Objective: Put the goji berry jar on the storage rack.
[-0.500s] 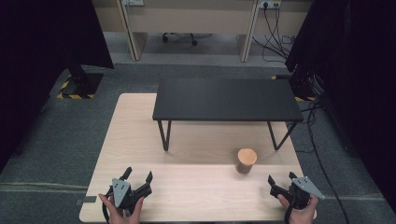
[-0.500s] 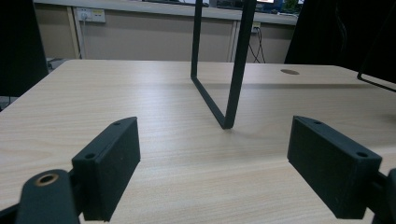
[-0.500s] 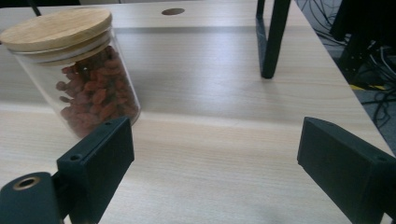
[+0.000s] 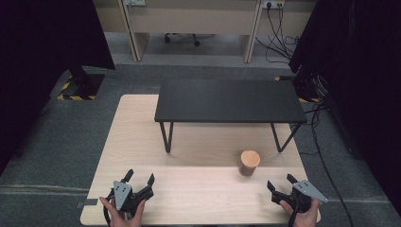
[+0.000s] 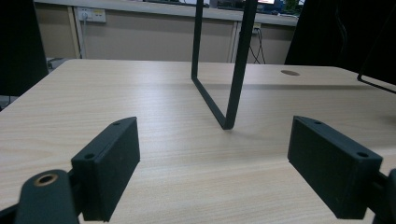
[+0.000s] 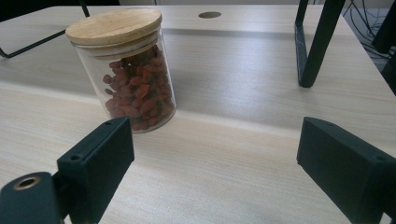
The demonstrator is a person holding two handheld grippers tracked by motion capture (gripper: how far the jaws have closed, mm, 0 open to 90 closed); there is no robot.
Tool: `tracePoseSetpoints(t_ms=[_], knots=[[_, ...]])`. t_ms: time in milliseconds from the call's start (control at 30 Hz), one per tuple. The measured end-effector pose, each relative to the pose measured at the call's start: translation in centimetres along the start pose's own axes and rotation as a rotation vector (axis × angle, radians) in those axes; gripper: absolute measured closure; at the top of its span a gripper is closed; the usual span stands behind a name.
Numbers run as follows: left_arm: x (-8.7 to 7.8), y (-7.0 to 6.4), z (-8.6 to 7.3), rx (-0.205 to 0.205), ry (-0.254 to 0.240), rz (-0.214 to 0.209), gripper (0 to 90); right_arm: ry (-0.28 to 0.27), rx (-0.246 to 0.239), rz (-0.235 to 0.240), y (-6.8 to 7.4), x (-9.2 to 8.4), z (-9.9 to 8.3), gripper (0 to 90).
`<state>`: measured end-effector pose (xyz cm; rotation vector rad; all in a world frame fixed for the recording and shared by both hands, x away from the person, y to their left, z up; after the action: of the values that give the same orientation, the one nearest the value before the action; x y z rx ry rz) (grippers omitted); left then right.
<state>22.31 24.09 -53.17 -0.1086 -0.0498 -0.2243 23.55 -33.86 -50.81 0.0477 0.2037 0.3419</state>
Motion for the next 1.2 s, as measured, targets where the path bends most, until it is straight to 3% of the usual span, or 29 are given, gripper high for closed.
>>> tracePoseSetpoints(t_ms=[667,967,1200], knots=[[0.0,0.0,0.0,0.0,0.002,0.001,16.0,-0.005,-0.009,0.019,0.0,0.0,0.0,12.0],[0.0,0.0,0.0,0.001,0.0,-0.001,16.0,-0.01,-0.049,0.128,-0.2,0.6,0.0,12.9],[0.0,0.0,0.0,0.0,-0.002,-0.002,16.0,-0.005,-0.071,0.183,0.0,1.4,0.2,12.8]])
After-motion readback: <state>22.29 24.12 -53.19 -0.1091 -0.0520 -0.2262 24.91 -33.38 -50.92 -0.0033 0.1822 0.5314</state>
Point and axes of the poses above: each handheld gripper's, and its own axes: x roughly forward along the jaws, z roughly out of its top, y roughly to its left, the point moved 7 cm from there along x, roughly forward along the jaws, and after that the axes turned 12 degrees about -y, right-handed, at the moved point
